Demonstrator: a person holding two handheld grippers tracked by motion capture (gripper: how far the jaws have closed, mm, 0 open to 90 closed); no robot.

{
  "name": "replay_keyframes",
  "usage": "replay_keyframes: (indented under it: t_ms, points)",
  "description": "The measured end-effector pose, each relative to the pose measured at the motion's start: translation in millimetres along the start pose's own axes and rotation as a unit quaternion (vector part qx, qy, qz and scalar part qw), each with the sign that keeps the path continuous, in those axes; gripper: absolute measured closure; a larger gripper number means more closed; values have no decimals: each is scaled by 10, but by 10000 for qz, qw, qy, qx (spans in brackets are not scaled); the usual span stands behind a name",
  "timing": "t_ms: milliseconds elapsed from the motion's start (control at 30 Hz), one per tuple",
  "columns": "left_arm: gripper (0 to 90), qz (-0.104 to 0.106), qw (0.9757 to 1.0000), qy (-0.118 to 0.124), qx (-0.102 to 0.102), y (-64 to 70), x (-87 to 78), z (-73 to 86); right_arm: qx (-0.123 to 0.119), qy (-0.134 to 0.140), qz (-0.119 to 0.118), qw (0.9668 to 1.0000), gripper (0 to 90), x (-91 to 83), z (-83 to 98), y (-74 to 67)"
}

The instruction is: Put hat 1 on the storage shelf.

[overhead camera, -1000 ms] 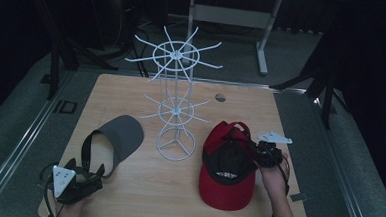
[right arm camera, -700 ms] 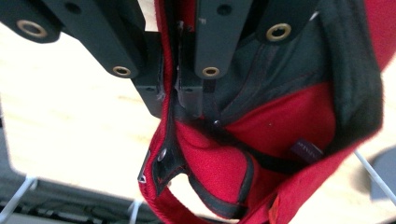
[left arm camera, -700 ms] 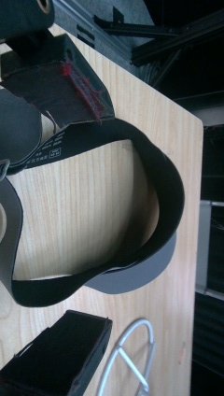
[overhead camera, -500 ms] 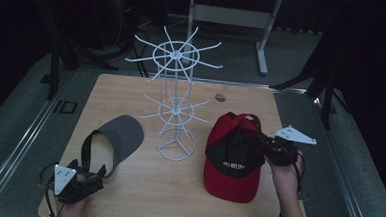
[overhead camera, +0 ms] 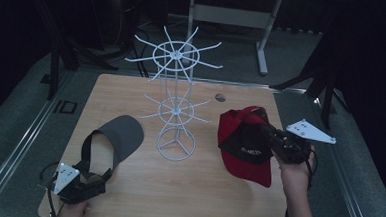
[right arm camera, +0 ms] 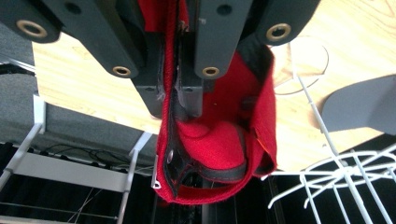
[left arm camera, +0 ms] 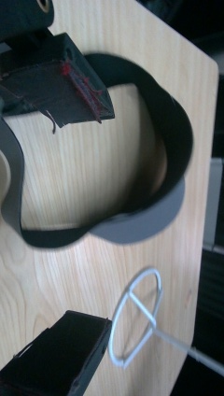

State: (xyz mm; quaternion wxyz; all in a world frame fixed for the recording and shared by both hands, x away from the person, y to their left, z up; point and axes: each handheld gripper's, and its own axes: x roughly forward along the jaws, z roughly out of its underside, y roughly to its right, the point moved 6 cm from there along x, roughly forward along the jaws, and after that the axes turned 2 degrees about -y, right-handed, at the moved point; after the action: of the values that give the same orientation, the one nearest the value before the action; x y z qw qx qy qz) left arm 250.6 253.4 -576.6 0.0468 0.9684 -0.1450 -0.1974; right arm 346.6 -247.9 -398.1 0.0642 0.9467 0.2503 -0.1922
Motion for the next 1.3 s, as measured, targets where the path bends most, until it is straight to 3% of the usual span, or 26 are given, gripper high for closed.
replay_keyframes:
  t_ms: [33,167,233,333,467,533,767,800,867,900,933,1000,1033,1167,1300]
  points:
    - [28,8,10000,-1,29,19,-10,-9,9,13,5,10000,843,-8,-8,5]
    - [35,459,9988,-171,67,91,-31,-23,59,43,-59,10000,843,-42,-30,23]
    - [35,737,9969,-232,108,177,-33,-44,70,84,-85,9999,843,-63,-47,19]
    - [36,958,9947,-237,303,318,-45,-117,59,136,-105,9998,843,-106,-86,-1]
    - [37,1282,9913,-159,246,468,-80,-273,55,221,-214,9995,843,-181,-158,-56]
    - [38,1391,9896,-101,348,545,-116,-365,25,275,-270,9993,843,-212,-185,-88]
    - [50,1988,9776,53,693,845,-203,-710,-68,374,-452,9983,843,-298,-287,-184]
    - [50,1993,9771,86,737,887,-207,-759,-71,389,-449,9982,842,-309,-300,-191]
    - [62,2144,9735,105,785,977,-211,-848,-93,451,-495,9977,842,-332,-334,-202]
    - [62,2151,9732,136,801,1019,-212,-894,-114,482,-521,9974,842,-341,-349,-208]
    - [62,2250,9703,131,876,1078,-217,-945,-142,508,-533,9972,842,-349,-362,-214]
    - [62,2273,9689,171,960,1158,-222,-1015,-145,545,-603,9966,841,-368,-382,-233]
    - [62,2408,9657,173,959,1219,-223,-1060,-154,567,-615,9964,842,-377,-391,-240]
    - [86,2432,9623,137,1210,1367,-186,-1160,-161,613,-672,9957,841,-410,-426,-270]
    - [89,2520,9589,155,1293,1491,-166,-1241,-228,624,-737,9951,841,-451,-457,-326]
